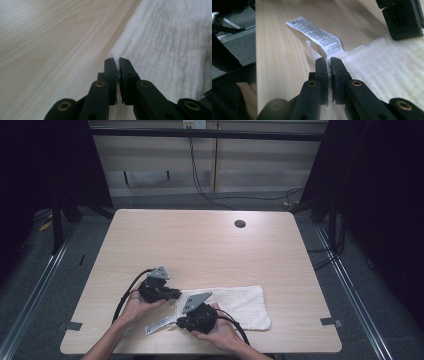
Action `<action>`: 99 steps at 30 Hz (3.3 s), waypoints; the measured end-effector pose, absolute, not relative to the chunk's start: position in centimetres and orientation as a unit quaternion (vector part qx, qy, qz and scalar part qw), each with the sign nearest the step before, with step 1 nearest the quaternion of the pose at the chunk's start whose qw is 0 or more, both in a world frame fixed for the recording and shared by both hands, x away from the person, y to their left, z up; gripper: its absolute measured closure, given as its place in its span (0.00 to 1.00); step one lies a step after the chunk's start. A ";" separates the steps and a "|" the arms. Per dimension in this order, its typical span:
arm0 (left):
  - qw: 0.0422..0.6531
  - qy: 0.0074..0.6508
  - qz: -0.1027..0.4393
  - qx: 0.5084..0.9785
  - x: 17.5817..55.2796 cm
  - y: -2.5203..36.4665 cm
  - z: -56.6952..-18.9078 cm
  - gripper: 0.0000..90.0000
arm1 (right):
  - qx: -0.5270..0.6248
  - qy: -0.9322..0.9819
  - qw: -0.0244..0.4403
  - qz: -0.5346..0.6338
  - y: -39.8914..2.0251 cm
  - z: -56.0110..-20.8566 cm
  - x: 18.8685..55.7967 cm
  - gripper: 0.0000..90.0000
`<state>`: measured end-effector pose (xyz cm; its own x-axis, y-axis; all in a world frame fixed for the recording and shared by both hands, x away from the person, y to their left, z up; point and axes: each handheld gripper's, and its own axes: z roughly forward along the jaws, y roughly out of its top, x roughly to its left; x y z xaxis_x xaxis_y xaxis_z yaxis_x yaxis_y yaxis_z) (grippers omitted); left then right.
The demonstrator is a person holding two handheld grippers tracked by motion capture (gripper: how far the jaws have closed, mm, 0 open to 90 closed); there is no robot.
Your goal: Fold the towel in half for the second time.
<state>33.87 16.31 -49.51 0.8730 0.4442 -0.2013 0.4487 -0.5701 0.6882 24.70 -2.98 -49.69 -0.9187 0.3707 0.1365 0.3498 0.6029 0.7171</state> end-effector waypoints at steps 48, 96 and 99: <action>0.476 0.299 0.017 0.827 34.4 22.2 -44.4 0.95 | 0.199 0.839 -0.010 0.506 -0.8 -43.5 26.7 0.95; 0.454 0.278 0.018 0.846 35.0 18.9 -42.1 0.95 | 0.212 0.818 0.014 0.535 -2.4 -41.7 26.1 0.95; 0.448 0.272 0.014 0.851 35.1 17.7 -42.4 0.95 | 0.218 0.817 0.020 0.533 -3.1 -42.0 25.9 0.95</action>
<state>35.12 17.67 -42.43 0.8515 0.4759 -0.2204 0.4510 -0.4499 0.7708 25.88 -3.12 -41.96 -0.9044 0.3773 0.1992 0.3345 0.3370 0.8801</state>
